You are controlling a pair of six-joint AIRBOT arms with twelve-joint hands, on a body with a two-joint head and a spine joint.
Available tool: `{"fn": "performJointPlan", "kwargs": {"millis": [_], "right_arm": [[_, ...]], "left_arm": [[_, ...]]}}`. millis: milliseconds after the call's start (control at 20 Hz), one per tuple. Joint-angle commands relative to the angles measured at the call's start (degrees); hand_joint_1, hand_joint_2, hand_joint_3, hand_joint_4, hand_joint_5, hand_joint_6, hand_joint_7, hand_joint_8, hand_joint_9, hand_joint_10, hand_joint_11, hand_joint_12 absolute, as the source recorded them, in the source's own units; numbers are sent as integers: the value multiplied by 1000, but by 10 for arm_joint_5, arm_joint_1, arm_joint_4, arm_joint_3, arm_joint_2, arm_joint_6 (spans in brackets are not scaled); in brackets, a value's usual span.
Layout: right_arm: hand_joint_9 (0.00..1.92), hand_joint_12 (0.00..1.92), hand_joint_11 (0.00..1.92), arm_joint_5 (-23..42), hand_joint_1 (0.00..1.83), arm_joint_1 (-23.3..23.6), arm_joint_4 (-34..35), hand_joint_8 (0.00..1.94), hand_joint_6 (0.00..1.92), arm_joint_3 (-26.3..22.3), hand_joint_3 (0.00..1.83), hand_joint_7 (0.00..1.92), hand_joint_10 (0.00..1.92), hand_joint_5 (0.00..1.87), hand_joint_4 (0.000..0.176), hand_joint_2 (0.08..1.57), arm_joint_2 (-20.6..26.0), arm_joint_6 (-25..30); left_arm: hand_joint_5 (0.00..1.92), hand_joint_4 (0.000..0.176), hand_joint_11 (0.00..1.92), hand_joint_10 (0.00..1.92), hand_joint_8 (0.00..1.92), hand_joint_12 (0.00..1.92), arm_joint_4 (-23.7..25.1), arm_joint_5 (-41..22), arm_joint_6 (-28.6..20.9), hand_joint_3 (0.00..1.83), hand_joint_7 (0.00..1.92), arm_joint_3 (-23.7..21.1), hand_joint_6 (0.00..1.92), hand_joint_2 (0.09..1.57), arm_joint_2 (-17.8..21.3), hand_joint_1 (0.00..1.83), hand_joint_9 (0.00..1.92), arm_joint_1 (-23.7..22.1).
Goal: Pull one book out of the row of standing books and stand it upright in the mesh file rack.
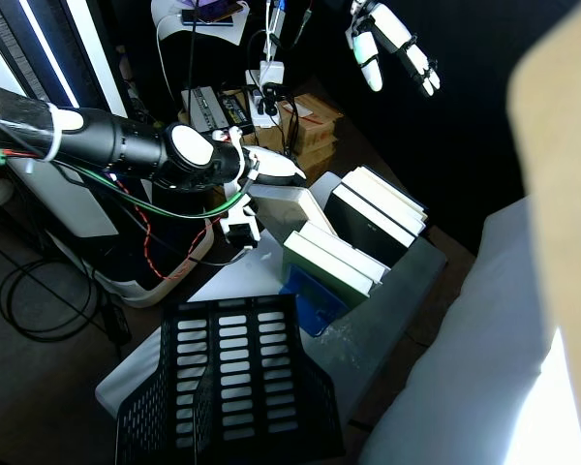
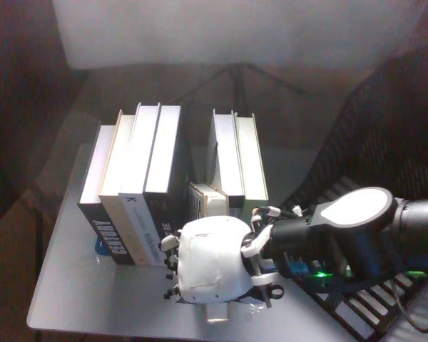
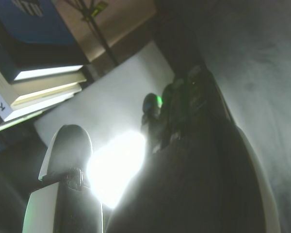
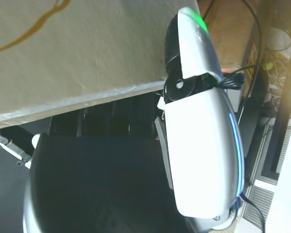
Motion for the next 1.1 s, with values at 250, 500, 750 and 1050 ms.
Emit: {"fn": "performJointPlan", "kwargs": {"millis": [250, 500, 750, 1050], "right_arm": [[856, 1675, 535, 15, 1381, 25, 17, 832, 985, -44, 0, 1095, 1312, 926, 0, 1111, 67, 1], [931, 1684, 575, 47, 1381, 51, 18, 821, 985, -66, 1, 1054, 1288, 923, 0, 1103, 104, 28], [815, 1831, 601, 81, 1364, 82, -21, 1036, 1164, -60, 1, 947, 1478, 793, 0, 1163, 123, 99], [794, 1809, 530, 90, 1360, 113, -16, 1158, 1157, -63, 1, 901, 1487, 773, 0, 1178, 150, 116]], "left_arm": [[126, 46, 0, 0, 0, 0, -15, -79, -5, 0, 0, -1, 6, 1326, 5, 454, 0, -4], [103, 61, 0, 0, 0, 0, -15, -82, -6, 2, 0, -2, 0, 1329, 5, 420, 0, -5], [65, 62, 0, 0, 0, 0, -11, -82, -5, 5, 0, 2, 0, 1343, 4, 443, 0, -9], [43, 76, 0, 0, 0, 0, 1, -77, -3, 6, 0, 9, 0, 1349, 0, 434, 0, -26]]}}
